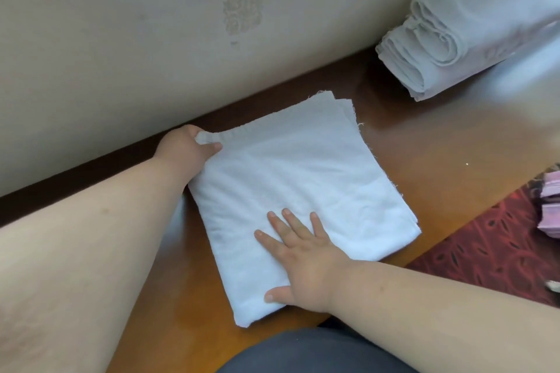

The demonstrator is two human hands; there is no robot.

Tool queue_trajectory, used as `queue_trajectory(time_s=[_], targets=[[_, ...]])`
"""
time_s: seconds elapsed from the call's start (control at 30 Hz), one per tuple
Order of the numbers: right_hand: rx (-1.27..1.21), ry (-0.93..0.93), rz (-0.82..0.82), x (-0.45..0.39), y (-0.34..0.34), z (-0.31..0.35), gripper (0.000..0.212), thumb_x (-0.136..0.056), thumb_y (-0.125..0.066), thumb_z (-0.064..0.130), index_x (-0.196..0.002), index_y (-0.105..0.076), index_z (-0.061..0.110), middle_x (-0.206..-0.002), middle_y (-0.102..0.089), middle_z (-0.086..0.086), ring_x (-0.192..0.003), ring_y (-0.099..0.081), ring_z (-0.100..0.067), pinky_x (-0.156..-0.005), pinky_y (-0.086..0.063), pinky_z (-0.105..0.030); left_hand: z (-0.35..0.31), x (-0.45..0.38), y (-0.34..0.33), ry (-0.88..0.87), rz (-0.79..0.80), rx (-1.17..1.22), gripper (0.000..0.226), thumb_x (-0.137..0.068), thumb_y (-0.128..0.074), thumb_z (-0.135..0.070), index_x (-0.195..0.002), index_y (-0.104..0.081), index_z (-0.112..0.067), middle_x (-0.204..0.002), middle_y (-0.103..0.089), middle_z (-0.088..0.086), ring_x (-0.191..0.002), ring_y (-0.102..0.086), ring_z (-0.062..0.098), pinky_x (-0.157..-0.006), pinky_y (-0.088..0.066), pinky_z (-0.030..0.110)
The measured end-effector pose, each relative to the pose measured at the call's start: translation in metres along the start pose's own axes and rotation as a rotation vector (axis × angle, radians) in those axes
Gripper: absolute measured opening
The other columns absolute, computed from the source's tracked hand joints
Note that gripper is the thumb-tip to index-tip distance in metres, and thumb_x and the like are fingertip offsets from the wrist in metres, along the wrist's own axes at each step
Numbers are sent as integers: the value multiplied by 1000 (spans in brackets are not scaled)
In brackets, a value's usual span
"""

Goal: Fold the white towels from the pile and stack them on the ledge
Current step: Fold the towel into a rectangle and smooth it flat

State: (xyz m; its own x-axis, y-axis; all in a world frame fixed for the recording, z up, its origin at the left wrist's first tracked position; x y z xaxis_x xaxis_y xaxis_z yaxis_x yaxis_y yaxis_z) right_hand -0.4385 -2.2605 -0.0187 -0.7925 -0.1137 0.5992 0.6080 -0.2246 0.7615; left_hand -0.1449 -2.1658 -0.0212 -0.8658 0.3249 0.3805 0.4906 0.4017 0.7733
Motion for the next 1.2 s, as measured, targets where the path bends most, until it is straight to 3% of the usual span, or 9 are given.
queue_trajectory(time_s=[0.13, 0.27, 0.47, 0.63, 0.77, 0.9, 1.07, 1.13, 1.2], targets=[[98, 79, 37, -15, 15, -3, 95, -86, -33, 78, -151, 24, 40, -155, 40, 8, -138, 44, -17, -112, 26, -56, 30, 21, 20, 65, -160, 44, 51, -83, -71, -50, -124, -60, -20, -117, -63, 3, -97, -54, 22, -80, -36, 28], [166, 163, 65, -38, 41, -2, 84, -88, -27, 77, -156, 6, 40, -161, 27, 12, -146, 32, -14, -116, 20, -56, 86, 54, 41, 213, -232, 95, 49, -86, -67, -50, -123, -59, -18, -98, -54, -3, -86, -48, 18, -75, -38, 30], [150, 228, 41, -51, 58, 15, 72, -92, -31, 74, -152, -30, 34, -166, 2, 14, -151, 14, -8, -122, 7, -51, 145, 125, 37, 449, -220, 173, 46, -87, -62, -52, -122, -58, -23, -107, -65, 6, -89, -54, 25, -76, -42, 32], [215, 335, 33, -41, 54, 6, 66, -92, -33, 72, -145, -40, 32, -165, -7, 16, -152, 7, -7, -121, 2, -48, 158, 198, 9, 604, -68, 162, 49, -90, -59, -48, -131, -52, -22, -112, -62, 6, -88, -50, 24, -77, -38, 28], [294, 393, 55, -27, 51, -8, 67, -94, -31, 71, -146, -41, 30, -166, -6, 15, -152, 5, -8, -122, -1, -46, 141, 249, -15, 630, 41, 119, 47, -93, -59, -45, -128, -51, -15, -109, -59, 6, -89, -53, 25, -75, -39, 28], [374, 454, 73, -12, 51, -30, 66, -95, -33, 69, -145, -42, 27, -166, -8, 12, -153, -1, -11, -122, -7, -44, 122, 285, -40, 683, 118, 88, 55, -96, -55, -45, -137, -44, -11, -125, -57, 11, -97, -51, 25, -80, -37, 28], [429, 437, 75, 1, 49, -54, 76, -93, -35, 70, -156, -24, 29, -167, -1, 7, -153, 2, -14, -123, -5, -42, 112, 305, -40, 758, -160, 101, 26, -102, -43, -38, -103, -44, -13, -98, -61, 13, -77, -54, 28, -73, -40, 37], [427, 394, 98, 10, 38, -57, 90, -89, -35, 76, -159, -7, 27, -167, 10, 4, -153, 10, -19, -122, 0, -45, 103, 306, -34, 748, -257, 24, 22, -103, -41, -35, -101, -43, -14, -98, -61, 15, -84, -57, 33, -76, -43, 41], [452, 337, 139, 21, 21, -59, 106, -85, -36, 80, -156, 17, 22, -162, 28, 0, -150, 22, -23, -121, 6, -47, 88, 296, -25, 675, -397, -105, 20, -101, -46, -33, -114, -48, -19, -120, -56, 13, -109, -53, 35, -90, -40, 44]])
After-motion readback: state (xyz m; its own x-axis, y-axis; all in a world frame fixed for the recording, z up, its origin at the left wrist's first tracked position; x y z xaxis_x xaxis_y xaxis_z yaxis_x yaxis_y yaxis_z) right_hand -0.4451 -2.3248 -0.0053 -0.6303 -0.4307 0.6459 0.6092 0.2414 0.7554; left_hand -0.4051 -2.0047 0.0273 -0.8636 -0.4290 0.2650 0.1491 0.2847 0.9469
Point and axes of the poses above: each hand's wrist, its own x-axis away from the middle knuckle, its own y-axis out of the back of the hand, z = x × y, the point moved 4 cm from there along -x, towards the middle knuckle
